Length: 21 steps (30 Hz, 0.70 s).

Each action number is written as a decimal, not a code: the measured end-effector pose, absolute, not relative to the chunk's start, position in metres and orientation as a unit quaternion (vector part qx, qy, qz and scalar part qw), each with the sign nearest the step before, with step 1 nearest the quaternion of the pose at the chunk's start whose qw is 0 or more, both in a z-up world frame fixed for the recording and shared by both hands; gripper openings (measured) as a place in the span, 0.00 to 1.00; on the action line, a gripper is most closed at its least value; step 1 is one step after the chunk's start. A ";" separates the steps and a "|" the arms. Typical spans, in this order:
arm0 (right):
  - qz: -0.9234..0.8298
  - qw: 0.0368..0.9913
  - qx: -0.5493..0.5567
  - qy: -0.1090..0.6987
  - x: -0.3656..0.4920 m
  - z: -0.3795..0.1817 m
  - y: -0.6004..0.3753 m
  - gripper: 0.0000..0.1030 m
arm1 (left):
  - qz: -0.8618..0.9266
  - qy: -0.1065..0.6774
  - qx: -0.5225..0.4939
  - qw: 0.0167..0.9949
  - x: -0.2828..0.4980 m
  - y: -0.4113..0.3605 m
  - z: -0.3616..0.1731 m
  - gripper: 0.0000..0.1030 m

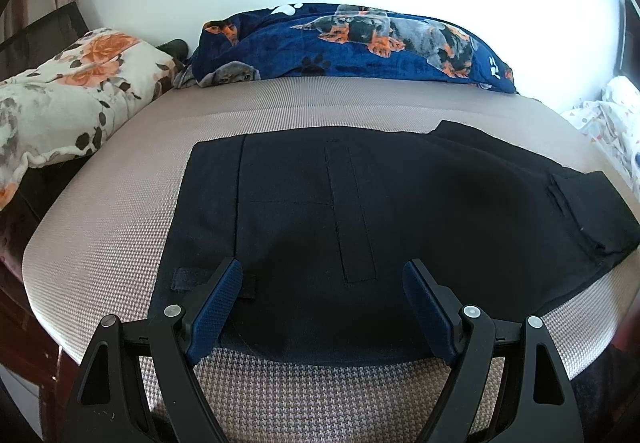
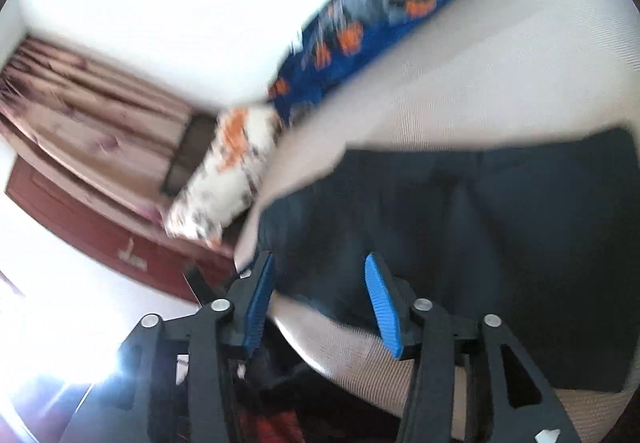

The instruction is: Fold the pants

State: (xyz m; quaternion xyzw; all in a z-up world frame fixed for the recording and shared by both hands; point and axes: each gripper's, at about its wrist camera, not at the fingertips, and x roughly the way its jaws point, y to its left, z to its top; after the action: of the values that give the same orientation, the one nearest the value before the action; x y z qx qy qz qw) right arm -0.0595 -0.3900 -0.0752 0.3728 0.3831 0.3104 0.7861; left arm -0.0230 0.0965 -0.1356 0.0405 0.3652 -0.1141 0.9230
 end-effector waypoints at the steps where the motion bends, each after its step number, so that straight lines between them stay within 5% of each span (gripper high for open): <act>1: 0.318 0.778 0.393 0.373 -0.059 -0.074 -0.398 0.62 | -0.113 0.365 0.042 0.923 -0.023 0.097 -0.135 0.80; 6: 0.233 0.831 0.361 0.353 -0.059 -0.063 -0.432 0.61 | -0.112 0.358 0.049 0.926 -0.026 0.094 -0.129 0.80; 8: 0.192 0.844 0.347 0.360 -0.051 -0.067 -0.443 0.48 | -0.113 0.353 0.052 0.927 -0.028 0.092 -0.125 0.80; 10: 0.164 0.850 0.338 0.370 -0.040 -0.072 -0.452 0.23 | -0.117 0.347 0.053 0.929 -0.031 0.090 -0.120 0.80; 12: 0.144 0.848 0.338 0.383 -0.031 -0.081 -0.459 0.15 | -0.122 0.343 0.056 0.930 -0.030 0.085 -0.113 0.80; 21: 0.097 0.823 0.371 0.419 -0.003 -0.143 -0.489 0.13 | -0.138 0.351 0.083 0.922 -0.030 0.063 -0.113 0.80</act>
State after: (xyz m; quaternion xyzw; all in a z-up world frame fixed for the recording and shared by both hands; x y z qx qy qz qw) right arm -0.0034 -0.4889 -0.1435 0.3712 0.4187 0.0974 0.8231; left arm -0.0295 0.0634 -0.1126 0.0834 0.3513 -0.1377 0.9223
